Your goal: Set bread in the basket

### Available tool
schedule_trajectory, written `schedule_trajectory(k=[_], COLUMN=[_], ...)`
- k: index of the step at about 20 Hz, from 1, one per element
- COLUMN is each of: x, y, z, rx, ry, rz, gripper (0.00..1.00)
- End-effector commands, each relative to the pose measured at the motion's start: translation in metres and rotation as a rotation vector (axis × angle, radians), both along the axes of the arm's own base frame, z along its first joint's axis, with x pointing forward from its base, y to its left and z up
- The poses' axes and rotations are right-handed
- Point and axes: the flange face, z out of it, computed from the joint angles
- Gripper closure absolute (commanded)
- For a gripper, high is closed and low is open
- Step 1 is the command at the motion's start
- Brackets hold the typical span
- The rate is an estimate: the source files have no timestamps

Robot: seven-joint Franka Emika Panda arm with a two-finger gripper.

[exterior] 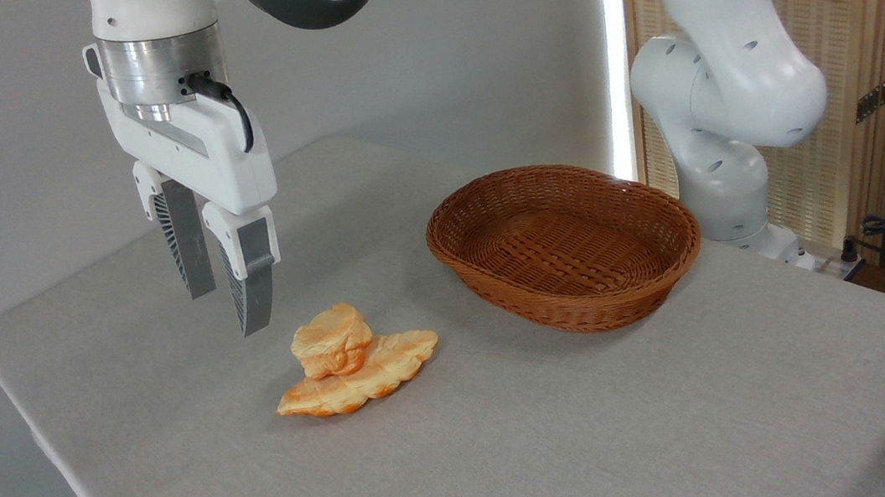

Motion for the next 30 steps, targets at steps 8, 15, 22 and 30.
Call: schedule_trajectory(k=[8,15,22,30], x=[-0.014,-0.028,-0.032,-0.027], y=[-0.043,-0.043,-0.031,-0.028], z=[-0.038,-0.074,-0.092,-0.100], rx=[0.013,0.036,0.046,0.105], ry=[0.078,0.180,0.224,0.226], rz=[-0.089,-0.100,-0.116,-0.180], gripper=[0.00,0.00,0.00,0.00])
